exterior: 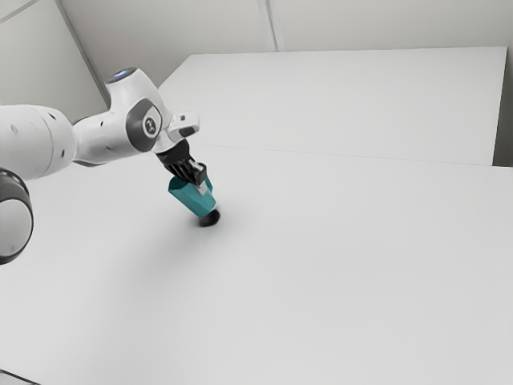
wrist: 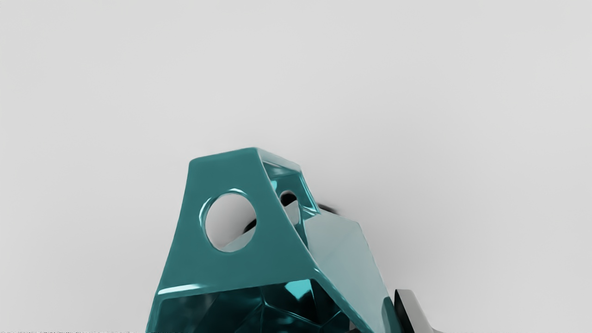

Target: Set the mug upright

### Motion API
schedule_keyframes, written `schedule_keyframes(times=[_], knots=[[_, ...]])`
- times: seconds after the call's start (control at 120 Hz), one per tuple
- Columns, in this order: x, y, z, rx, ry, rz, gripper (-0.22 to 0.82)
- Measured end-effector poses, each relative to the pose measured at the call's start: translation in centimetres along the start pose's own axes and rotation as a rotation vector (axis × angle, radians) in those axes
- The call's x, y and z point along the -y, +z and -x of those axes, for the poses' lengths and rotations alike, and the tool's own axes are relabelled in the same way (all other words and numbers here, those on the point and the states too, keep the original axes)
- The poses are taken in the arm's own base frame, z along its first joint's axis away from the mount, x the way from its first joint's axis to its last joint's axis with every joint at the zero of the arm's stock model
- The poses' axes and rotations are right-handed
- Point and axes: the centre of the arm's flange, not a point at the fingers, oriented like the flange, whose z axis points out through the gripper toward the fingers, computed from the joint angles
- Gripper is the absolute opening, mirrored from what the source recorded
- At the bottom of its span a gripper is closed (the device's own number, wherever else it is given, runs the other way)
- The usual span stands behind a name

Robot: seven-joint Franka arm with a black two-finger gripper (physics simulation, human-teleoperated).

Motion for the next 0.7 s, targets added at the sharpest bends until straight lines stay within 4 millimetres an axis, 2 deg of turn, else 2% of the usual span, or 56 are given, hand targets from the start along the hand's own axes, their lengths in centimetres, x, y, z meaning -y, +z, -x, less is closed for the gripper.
schedule_keyframes(times=[0.392,0.7], knots=[[0.1,2.0,0.2,0.029,-0.037,-0.006,-0.17],[0.2,1.9,0.2,0.025,-0.053,0.002,0.06]])
